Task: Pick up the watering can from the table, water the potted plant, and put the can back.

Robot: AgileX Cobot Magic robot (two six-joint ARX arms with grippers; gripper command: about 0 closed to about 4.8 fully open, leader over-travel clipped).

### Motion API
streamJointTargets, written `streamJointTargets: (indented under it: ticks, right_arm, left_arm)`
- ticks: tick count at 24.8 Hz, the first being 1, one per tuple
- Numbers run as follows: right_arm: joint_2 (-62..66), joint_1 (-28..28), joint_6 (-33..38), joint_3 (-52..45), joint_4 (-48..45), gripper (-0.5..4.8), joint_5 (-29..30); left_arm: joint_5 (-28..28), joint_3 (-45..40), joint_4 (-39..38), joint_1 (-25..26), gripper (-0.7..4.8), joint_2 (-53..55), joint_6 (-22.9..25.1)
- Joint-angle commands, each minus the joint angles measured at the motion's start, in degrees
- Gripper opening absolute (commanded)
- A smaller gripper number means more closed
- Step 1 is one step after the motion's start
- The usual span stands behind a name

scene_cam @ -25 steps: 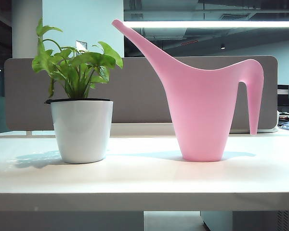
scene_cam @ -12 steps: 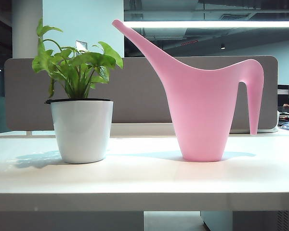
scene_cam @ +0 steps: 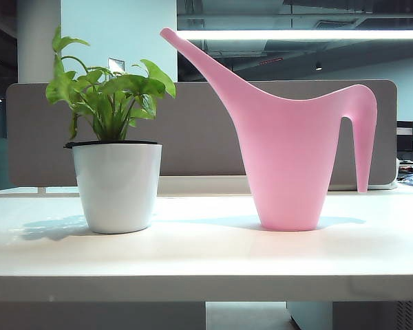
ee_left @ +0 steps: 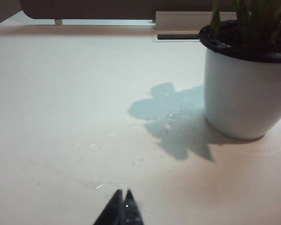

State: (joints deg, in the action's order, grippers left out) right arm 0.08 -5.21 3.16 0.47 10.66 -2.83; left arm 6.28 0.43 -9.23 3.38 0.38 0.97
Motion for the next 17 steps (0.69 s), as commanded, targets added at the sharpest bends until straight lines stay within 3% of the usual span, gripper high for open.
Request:
streamJointTargets:
  ticks: [1,17]
  right_arm:
    - [-0.1,1.0,-0.2,-0.4,-0.4,-0.05,0.2]
    - [-0.1,1.2,-0.2,-0.4,-0.4,-0.04,0.0]
  left_arm:
    - [0.2,0.1,0.2,0.0,-0.05,0.0,-0.2]
    - [0.2,0.1,0.2,0.0,-0.05,0.0,-0.2]
